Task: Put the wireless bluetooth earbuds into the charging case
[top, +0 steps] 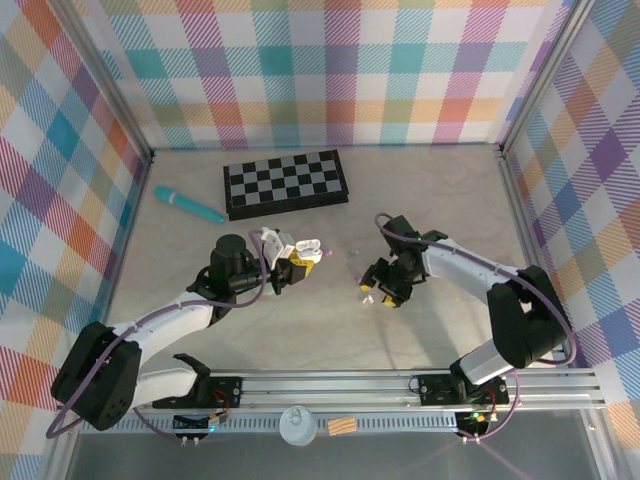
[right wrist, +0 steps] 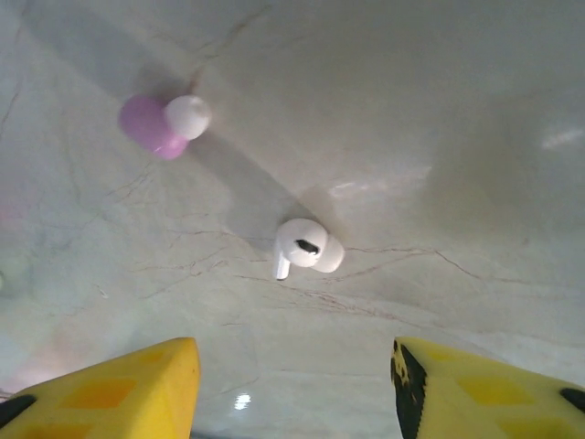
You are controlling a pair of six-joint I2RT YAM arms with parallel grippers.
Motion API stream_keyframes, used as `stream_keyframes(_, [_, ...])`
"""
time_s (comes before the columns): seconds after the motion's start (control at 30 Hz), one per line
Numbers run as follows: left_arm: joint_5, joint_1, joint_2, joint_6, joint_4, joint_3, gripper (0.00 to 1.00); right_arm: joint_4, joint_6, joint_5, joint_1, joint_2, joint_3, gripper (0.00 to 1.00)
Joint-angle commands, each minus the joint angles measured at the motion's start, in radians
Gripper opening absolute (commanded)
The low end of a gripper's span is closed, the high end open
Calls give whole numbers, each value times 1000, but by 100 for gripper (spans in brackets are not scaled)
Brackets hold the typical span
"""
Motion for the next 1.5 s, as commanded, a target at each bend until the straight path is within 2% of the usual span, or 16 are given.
stream_keyframes(0.0, [9, 9, -41, 20, -28, 24, 2, -30, 87, -145, -59, 35, 8, 55])
stream_keyframes(0.17, [6, 9, -60, 19, -53, 36, 2, -91, 85, -176, -114, 118, 58, 52])
stream_keyframes(0.43, [4, 10, -54, 44, -83, 48, 2, -172, 114, -173, -119, 237, 134, 51])
stream_keyframes(0.67, [17, 13, -43, 53, -81, 50, 2, -154, 152, -169, -111, 262, 135, 49])
stream_keyframes(1.0, [28, 26, -48, 54, -71, 40, 2, -138, 187, -141, -49, 317, 169, 45])
stream_keyframes(1.47, [30, 26, -62, 54, -80, 37, 2, -124, 178, -107, -47, 367, 178, 36])
